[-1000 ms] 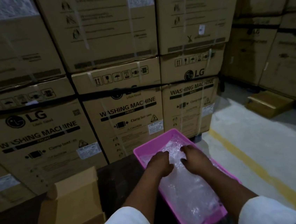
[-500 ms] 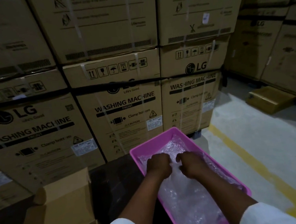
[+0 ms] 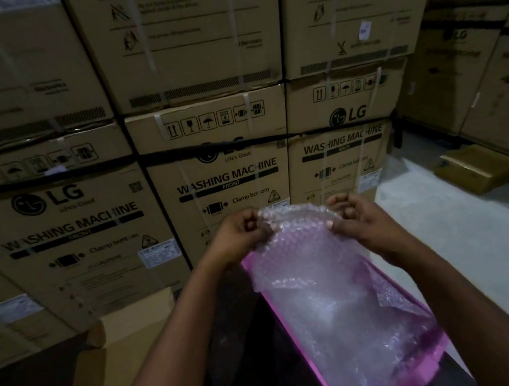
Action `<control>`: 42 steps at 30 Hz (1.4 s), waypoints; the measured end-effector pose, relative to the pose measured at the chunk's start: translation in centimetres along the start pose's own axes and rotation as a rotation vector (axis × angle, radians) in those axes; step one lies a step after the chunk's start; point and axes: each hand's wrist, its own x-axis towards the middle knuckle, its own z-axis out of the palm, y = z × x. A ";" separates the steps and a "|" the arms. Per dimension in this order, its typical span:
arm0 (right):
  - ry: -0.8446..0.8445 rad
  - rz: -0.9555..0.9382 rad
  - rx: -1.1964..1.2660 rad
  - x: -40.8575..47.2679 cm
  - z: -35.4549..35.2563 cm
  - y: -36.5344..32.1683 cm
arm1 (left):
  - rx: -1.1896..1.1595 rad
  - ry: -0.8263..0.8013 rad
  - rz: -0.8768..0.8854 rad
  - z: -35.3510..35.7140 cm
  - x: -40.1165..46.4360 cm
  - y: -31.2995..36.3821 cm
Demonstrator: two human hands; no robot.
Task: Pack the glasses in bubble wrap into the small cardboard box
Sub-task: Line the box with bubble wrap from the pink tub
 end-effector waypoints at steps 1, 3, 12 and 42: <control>0.011 -0.016 0.060 -0.2 -0.3 -1.2 | -0.077 0.043 0.019 -0.6 -0.4 1.0; -0.006 -0.021 0.203 -0.7 -0.7 -3.5 | -0.179 0.121 0.074 -1.6 -1.5 3.2; -0.175 -0.090 0.556 -4.1 1.6 -12.8 | -0.050 0.161 0.298 -7.3 -7.1 11.9; -0.312 -0.002 0.358 -13.3 23.1 -13.6 | -0.107 0.624 0.003 -16.5 -30.6 3.6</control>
